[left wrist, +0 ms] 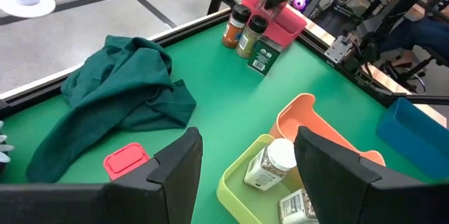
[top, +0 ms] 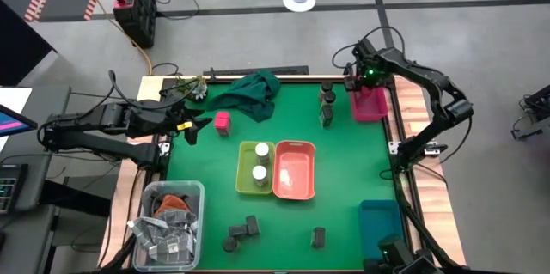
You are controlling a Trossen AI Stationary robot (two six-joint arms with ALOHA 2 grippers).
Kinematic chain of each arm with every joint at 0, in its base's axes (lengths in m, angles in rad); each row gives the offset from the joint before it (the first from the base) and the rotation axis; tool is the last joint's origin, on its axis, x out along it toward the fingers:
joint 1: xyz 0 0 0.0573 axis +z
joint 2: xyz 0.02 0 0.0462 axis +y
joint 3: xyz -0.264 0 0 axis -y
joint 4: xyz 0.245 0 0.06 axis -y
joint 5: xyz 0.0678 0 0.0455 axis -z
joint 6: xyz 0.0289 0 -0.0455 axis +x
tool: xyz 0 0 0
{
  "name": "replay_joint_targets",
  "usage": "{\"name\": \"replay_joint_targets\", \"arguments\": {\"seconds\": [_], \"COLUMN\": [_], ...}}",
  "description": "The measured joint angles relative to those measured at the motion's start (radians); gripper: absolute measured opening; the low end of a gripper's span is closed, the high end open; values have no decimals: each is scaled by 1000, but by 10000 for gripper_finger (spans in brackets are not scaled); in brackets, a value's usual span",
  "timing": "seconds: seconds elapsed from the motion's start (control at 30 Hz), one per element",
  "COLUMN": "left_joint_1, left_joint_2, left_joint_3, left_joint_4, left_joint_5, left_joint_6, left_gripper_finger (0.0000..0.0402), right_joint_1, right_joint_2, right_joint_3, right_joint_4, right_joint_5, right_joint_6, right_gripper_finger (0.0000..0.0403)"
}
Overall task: Sort spices by type
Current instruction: Put the right red seasoning can into the pink bin
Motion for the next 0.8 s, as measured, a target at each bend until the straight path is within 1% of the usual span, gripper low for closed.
{"name": "replay_joint_targets", "arguments": {"seconds": [0.4,0.6,0.7,0.8], "left_joint_1": [0,0,0,0], "left_joint_2": [0,0,0,0], "left_joint_3": [0,0,0,0], "left_joint_4": [0,0,0,1], "left_joint_5": [0,0,0,0], "left_joint_6": [-1,-2,-3,-3], "left_gripper_finger": [214,214,214,214], "right_joint_1": [0,0,0,0], "right_joint_2": [0,0,0,0], "right_joint_3": [0,3,13,21], "right_joint_4": [-4,-38,-60,-69], "right_joint_5": [-1,-27,-51,-54], "right_joint_6": [-7,-61,-85,-90], "right_gripper_finger": [277,278,287,306]}}
